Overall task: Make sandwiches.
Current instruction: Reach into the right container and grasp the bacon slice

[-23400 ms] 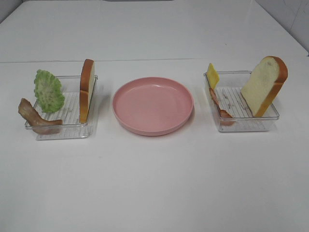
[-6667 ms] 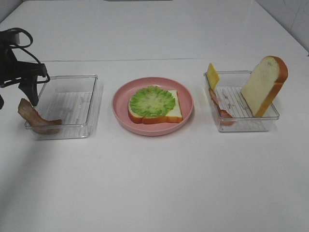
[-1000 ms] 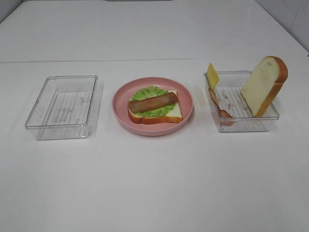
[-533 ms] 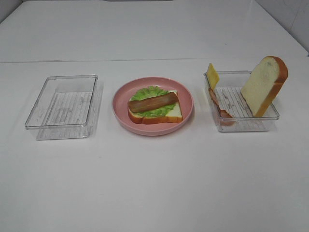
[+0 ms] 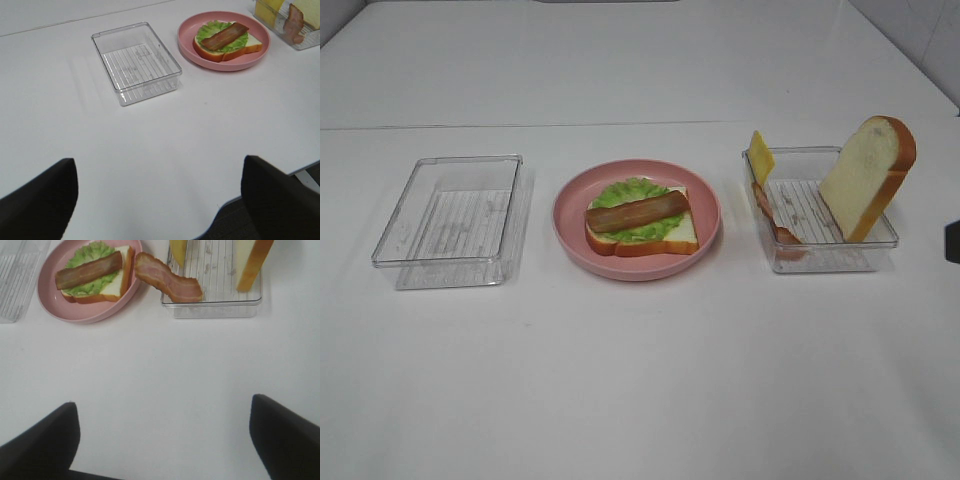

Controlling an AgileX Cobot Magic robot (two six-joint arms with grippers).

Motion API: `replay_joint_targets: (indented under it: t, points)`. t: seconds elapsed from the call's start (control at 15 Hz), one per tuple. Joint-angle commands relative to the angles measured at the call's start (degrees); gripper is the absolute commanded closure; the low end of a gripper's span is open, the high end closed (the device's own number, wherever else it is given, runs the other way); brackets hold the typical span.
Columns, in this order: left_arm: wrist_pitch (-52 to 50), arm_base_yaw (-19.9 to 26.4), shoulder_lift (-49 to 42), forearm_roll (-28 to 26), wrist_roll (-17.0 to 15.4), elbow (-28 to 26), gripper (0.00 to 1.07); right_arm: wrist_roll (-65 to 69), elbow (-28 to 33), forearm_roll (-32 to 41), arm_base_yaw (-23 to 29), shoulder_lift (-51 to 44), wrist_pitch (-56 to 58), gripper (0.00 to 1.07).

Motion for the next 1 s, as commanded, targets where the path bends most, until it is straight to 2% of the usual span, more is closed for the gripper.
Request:
replay_joint_targets:
  t: [0.07,0.2,0.27,0.53,0.6,0.67,0.73,1.0]
  points:
    - [-0.97,-0.17,-1.09,0.23,-0.4,0.23,0.22,-5.21,-6.42,3.09,-0.46,13.75,-1.03,0.22]
    - [-0.97,-0.17,-1.09,0.23,-0.4,0.23,0.22,-7.1,-13.75,4.41,-0.34,25.44,0.74,0.22]
    - [-0.97,-0.17,-1.09,0.23,-0.4,0.23,0.22,-7.1,-15.01,4.41,-0.34,27.16,1.2,0.22]
    - [-0.97,-0.17,-1.09,0.23,-0.4,0.23,0.22,-7.16,-32.6,4.3,0.46,46.24,9.4,0.28]
    - [-0.97,-0.17,-1.09,0.23,-0.34,0.23,0.22,-6.76,-38.79,2.81,2.75,51.68,11.46,0.37]
    - [-0.97,-0.17,-1.09,0.23,-0.34,0.23,0.22,-5.27,-42.97,1.03,4.58,55.12,12.72,0.41]
    - [-0.97,-0.17,-1.09,0.23,-0.34,0.23,0.22,-3.27,-45.09,0.11,5.44,57.01,13.58,0.42]
    - [-0.97,-0.17,-1.09,0.23,-0.29,0.23,0.22,5.96,-59.93,-7.1,10.43,70.3,21.31,0.44]
